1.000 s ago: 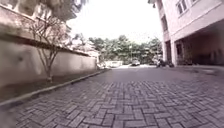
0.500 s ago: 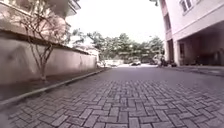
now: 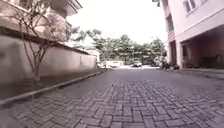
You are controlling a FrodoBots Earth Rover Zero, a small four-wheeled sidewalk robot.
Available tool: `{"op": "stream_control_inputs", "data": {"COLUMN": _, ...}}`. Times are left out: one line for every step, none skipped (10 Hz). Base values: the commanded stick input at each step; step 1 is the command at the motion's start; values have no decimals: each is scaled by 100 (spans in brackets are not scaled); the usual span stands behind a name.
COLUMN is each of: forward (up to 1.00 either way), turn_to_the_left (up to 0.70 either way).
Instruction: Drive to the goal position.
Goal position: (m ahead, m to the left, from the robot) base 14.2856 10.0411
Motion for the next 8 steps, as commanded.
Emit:
{"op": "stream_control_inputs", "data": {"forward": 70, "turn_to_the_left": 0}}
{"op": "stream_control_inputs", "data": {"forward": 70, "turn_to_the_left": 0}}
{"op": "stream_control_inputs", "data": {"forward": 70, "turn_to_the_left": 0}}
{"op": "stream_control_inputs", "data": {"forward": 70, "turn_to_the_left": 0}}
{"op": "stream_control_inputs", "data": {"forward": 70, "turn_to_the_left": 0}}
{"op": "stream_control_inputs", "data": {"forward": 70, "turn_to_the_left": 0}}
{"op": "stream_control_inputs", "data": {"forward": 70, "turn_to_the_left": 0}}
{"op": "stream_control_inputs", "data": {"forward": 70, "turn_to_the_left": 0}}
